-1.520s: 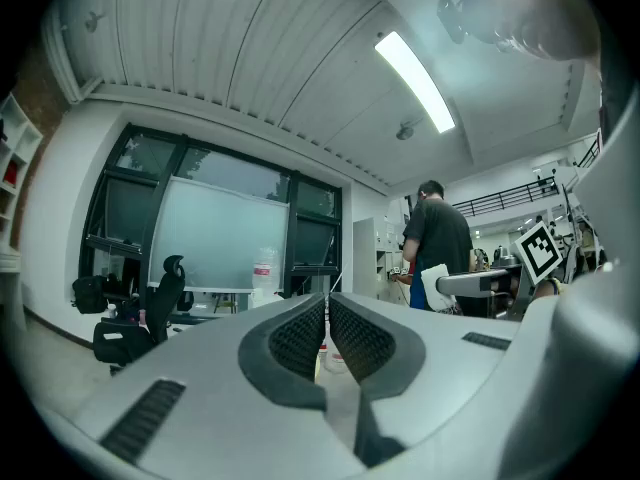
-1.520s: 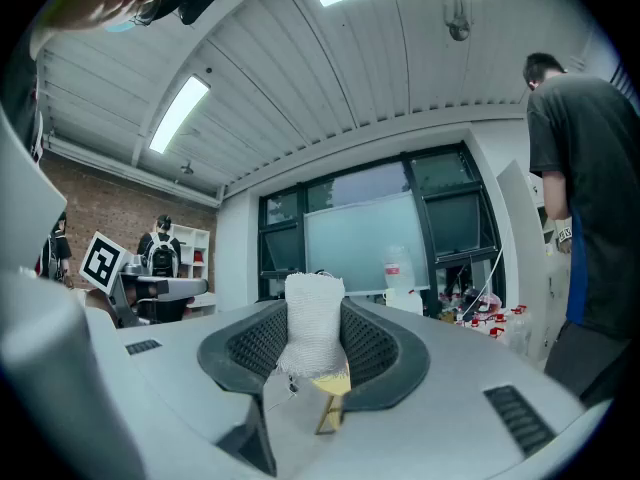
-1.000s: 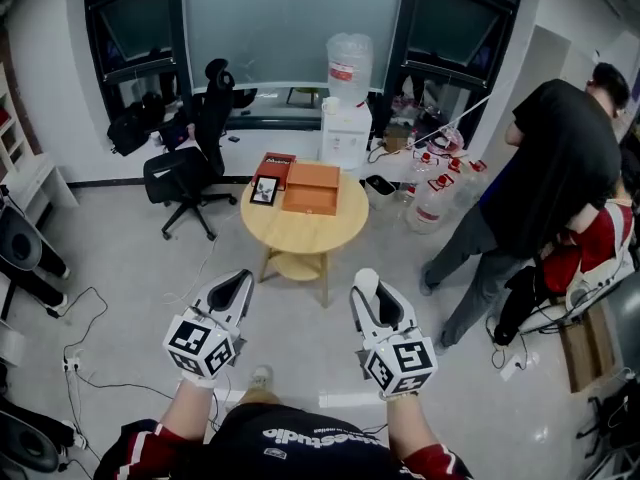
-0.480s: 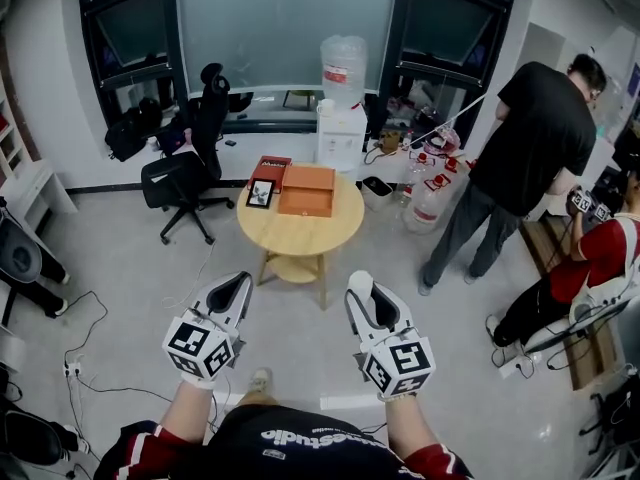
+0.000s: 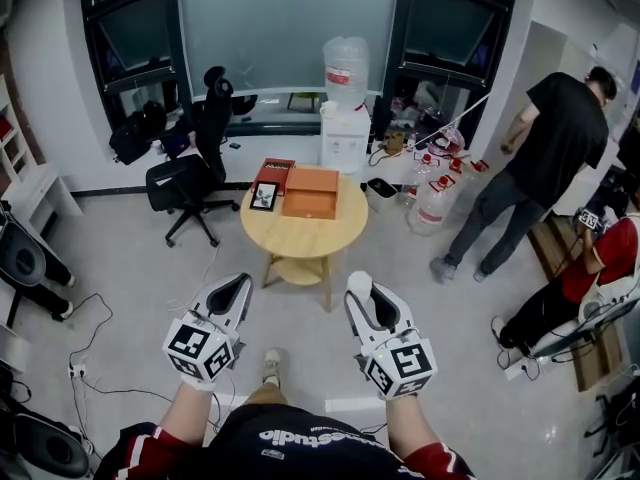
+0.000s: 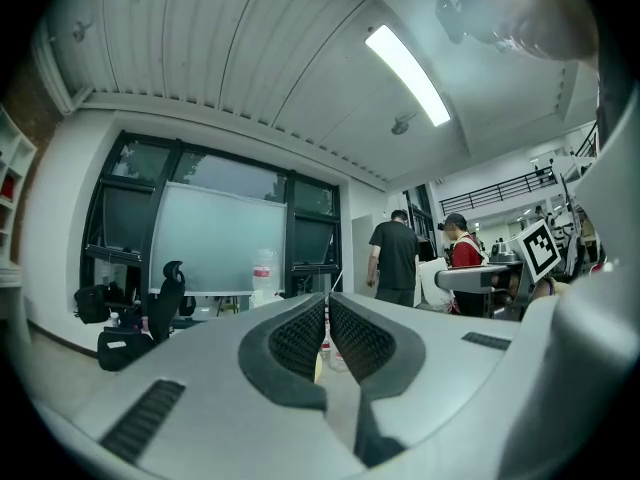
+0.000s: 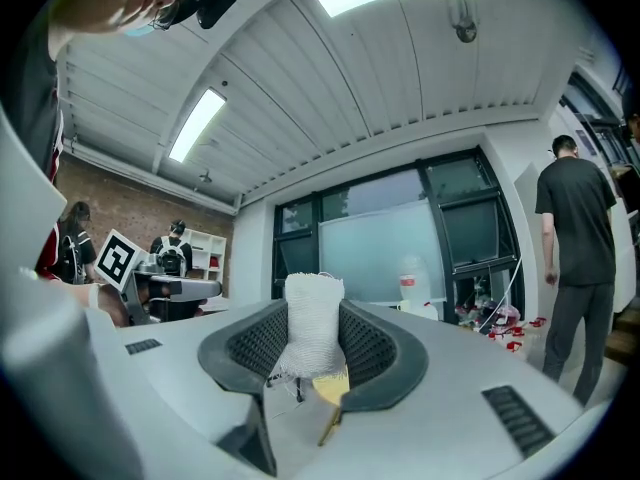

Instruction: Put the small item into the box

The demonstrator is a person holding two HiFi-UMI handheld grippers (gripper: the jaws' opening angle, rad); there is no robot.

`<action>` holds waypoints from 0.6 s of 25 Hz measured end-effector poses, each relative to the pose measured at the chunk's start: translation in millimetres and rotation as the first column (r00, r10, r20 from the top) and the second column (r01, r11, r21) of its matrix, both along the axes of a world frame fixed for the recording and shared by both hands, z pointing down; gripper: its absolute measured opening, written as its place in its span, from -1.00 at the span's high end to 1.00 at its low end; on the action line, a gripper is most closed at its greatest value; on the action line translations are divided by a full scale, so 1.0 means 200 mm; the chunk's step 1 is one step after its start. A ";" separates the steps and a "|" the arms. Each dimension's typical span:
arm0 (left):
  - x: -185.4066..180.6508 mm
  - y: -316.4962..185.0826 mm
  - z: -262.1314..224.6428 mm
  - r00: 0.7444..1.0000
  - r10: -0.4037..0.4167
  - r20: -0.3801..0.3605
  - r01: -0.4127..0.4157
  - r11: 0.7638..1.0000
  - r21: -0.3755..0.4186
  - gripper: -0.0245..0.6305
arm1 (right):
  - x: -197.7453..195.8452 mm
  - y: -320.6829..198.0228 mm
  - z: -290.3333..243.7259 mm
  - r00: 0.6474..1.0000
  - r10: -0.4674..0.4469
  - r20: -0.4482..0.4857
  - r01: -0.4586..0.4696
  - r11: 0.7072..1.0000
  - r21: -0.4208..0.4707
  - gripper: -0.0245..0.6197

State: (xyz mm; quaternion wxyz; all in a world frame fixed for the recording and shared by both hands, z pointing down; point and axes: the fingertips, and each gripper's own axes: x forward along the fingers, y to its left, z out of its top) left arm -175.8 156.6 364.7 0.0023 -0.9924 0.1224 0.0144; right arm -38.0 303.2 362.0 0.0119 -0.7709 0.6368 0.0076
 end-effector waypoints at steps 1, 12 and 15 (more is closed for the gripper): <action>0.00 -0.02 0.01 1.000 -0.003 0.001 0.003 1.000 -0.004 0.84 | 0.01 -0.01 0.00 1.000 0.003 0.001 -0.003 1.000 0.004 0.36; 0.14 -0.19 0.07 1.000 -0.005 -0.017 0.005 0.999 -0.035 0.84 | 0.20 -0.10 0.05 0.995 0.070 0.070 -0.070 0.997 -0.014 0.36; 0.16 -0.28 0.12 1.000 -0.017 -0.014 0.017 0.999 -0.042 0.84 | 0.24 -0.16 0.11 0.994 0.077 0.080 -0.075 0.997 -0.026 0.36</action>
